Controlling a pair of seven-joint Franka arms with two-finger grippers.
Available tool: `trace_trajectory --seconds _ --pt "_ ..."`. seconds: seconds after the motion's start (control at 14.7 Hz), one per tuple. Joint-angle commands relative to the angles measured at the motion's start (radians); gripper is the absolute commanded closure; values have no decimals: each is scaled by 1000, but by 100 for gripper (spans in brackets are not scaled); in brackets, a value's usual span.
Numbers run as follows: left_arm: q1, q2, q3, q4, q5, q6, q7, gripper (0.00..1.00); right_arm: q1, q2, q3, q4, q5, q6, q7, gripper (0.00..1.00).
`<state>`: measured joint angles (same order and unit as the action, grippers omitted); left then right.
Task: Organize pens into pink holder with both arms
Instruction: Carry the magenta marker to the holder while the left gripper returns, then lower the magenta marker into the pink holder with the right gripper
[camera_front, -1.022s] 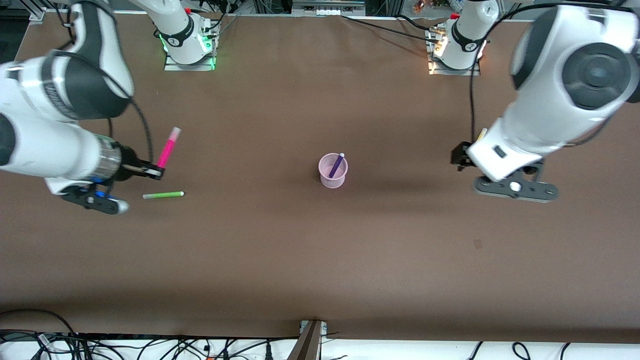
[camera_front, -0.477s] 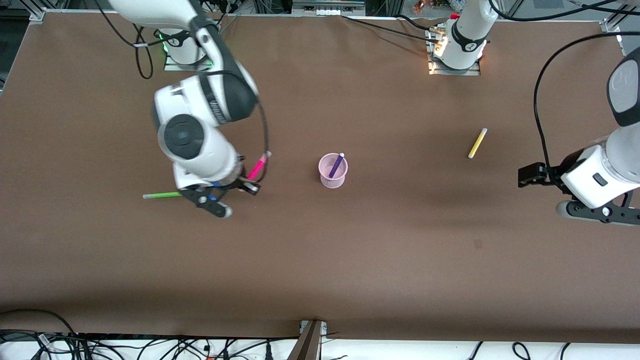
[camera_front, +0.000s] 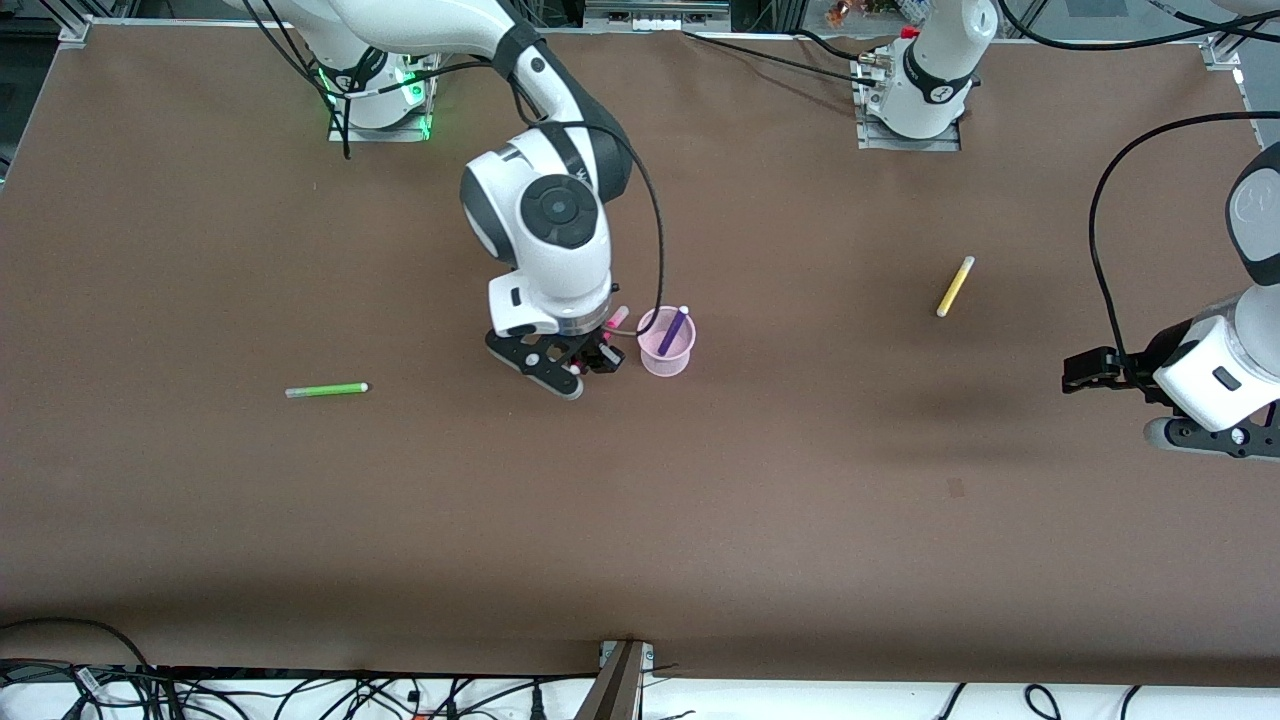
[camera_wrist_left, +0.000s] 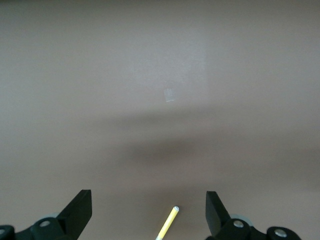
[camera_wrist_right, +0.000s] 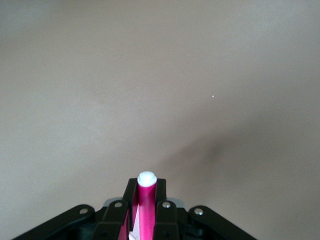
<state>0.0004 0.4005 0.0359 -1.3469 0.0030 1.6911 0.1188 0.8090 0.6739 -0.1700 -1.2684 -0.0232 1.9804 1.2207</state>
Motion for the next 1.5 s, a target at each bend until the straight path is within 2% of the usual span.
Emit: trace_trajectory --seconds 0.0,0.34,0.54,0.82,1.43 --pt "13 -126 -10 -217 -20 157 22 0 73 18 -19 18 -102 17 60 100" --pt "10 -245 -19 -398 -20 298 22 0 111 53 -20 18 -142 121 147 100" --pt "12 -319 -34 -488 -21 384 12 0 134 96 -19 18 -221 172 221 100" --pt "10 -367 -51 -498 -49 384 -25 0 134 105 -20 18 -227 193 224 100" --pt "9 -367 -63 -500 -49 378 -30 0 150 127 -19 18 -262 207 253 100"
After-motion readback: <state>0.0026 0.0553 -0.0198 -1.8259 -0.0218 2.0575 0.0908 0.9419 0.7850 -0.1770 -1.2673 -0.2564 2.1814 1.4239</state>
